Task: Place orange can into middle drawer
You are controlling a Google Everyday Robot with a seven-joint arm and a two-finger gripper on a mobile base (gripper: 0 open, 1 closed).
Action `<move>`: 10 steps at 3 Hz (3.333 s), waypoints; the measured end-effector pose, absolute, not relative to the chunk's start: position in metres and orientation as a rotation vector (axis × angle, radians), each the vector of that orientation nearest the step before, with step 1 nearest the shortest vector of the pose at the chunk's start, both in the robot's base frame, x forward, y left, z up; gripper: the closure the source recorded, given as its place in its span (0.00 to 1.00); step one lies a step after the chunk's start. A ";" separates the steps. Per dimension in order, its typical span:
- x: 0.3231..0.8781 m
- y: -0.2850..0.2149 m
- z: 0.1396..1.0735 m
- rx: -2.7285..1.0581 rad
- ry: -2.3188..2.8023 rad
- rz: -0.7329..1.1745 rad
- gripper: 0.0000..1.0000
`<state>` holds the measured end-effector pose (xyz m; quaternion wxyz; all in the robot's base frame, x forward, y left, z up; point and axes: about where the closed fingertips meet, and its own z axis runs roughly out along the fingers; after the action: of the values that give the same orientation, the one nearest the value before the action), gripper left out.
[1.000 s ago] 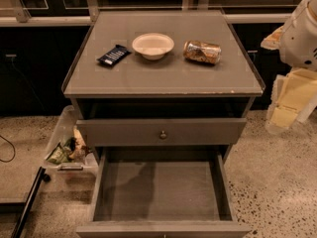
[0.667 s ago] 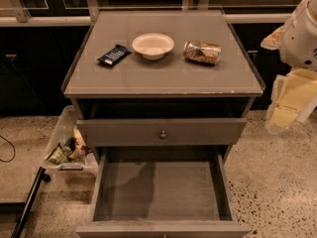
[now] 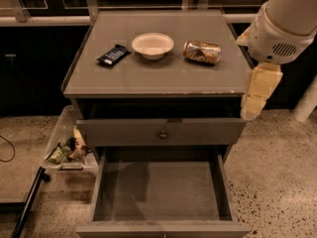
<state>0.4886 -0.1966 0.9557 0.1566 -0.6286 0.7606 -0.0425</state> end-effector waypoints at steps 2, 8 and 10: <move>0.577 -0.198 0.937 -1.884 2.106 -0.148 0.00; 0.702 -0.195 0.919 -1.696 1.747 0.130 0.00; 0.723 -0.211 0.887 -1.412 1.906 0.230 0.00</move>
Offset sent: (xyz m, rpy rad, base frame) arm 0.1472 -0.0154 -0.0189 -0.0326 -0.0481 0.1272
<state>0.7233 -0.2115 0.8869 0.3703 -0.5504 0.7429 0.0895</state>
